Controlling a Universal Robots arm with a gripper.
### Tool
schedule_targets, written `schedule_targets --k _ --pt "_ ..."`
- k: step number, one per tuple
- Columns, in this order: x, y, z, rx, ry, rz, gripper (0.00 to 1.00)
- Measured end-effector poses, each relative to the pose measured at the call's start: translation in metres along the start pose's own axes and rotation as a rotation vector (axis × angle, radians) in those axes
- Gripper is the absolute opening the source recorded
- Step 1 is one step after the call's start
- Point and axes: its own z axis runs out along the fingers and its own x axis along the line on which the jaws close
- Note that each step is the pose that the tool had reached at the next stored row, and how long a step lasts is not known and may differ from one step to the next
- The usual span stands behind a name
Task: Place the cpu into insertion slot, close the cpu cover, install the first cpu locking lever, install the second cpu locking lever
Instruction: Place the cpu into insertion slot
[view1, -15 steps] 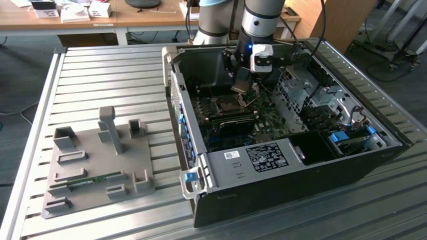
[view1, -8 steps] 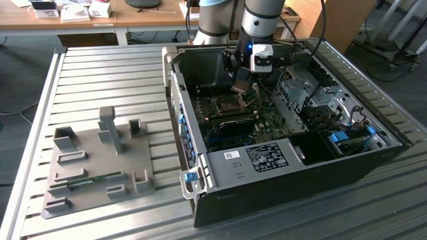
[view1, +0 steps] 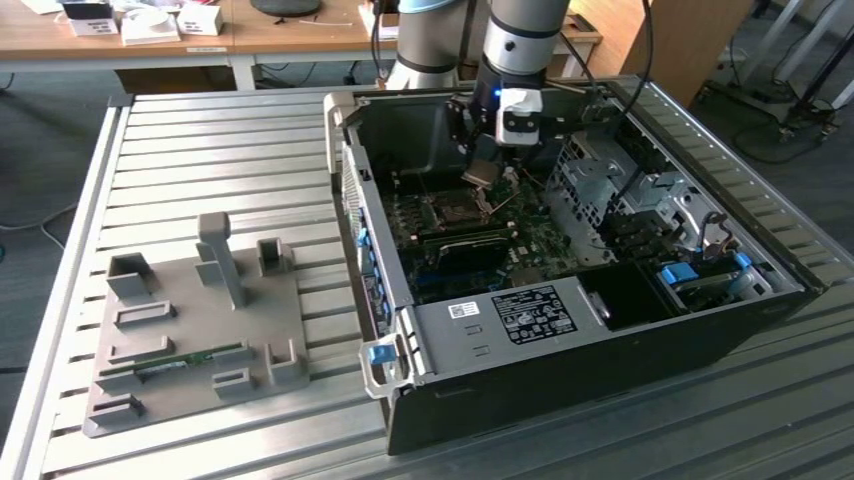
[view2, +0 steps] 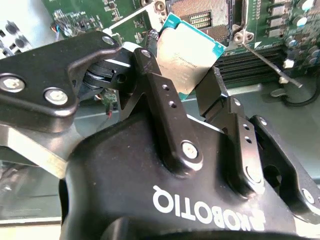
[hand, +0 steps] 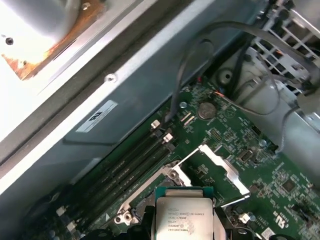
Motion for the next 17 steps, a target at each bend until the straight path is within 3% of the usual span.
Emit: schedule_targets --k 6,17 --pt "-0.0001 -0.0001 0.0009 -0.0020 -0.0086 0.097 0.54" --pt "0.0000 -0.0001 0.0009 -0.0023 -0.0098 0.110 0.54"
